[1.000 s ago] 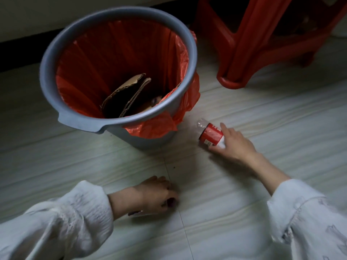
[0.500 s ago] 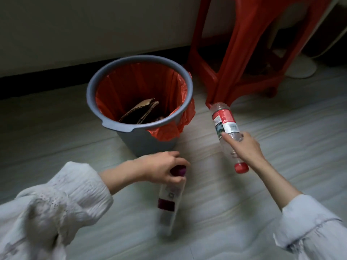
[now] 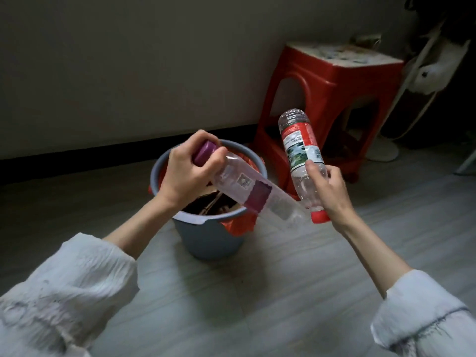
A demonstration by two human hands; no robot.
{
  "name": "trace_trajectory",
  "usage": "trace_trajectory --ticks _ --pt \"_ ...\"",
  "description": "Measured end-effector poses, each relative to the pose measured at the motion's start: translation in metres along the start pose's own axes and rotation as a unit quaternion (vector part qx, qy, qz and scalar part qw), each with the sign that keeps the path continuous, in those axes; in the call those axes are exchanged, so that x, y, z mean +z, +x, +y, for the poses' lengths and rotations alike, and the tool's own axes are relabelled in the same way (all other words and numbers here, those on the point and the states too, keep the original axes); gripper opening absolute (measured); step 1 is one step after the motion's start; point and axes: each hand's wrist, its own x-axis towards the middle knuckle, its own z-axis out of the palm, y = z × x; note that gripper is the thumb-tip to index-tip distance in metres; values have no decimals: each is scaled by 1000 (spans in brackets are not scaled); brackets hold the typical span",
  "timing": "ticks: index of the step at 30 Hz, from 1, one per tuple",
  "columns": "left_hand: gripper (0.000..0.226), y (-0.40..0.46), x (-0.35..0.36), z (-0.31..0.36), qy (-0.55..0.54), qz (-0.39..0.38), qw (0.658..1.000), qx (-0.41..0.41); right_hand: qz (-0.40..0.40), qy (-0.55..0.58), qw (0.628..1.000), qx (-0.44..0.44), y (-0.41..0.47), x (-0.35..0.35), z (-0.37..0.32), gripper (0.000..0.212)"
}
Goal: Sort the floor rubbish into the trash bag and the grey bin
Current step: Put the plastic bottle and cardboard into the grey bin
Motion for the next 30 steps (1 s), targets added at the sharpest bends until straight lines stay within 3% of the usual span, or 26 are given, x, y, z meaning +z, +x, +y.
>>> trace_trajectory --ticks 5,8,10,13,15,20,26,30 --pt "23 11 -40 -11 49 177 983 -27 -27 71 997 -7 0 26 -16 49" --pt "29 12 -59 -26 167 210 963 -22 -48 59 997 -27 4 47 -22 44" --pt "34 7 -61 -40 269 175 946 -43 -71 32 996 -35 6 60 -23 43" --pt "34 -4 -53 -58 383 87 915 -94 -97 -34 993 -48 9 75 -26 62" --pt "36 -7 -47 -65 406 60 904 -122 -109 -100 987 -61 10 82 -29 70" --pt "39 -3 -37 -75 439 46 890 -116 -144 -199 965 -93 16 91 -29 67" --pt "40 -7 -29 -102 490 -103 854 -143 -204 -396 881 -161 31 111 -26 60" --pt "40 8 -28 -115 525 -178 821 -137 -213 -453 846 -185 38 126 -32 61"
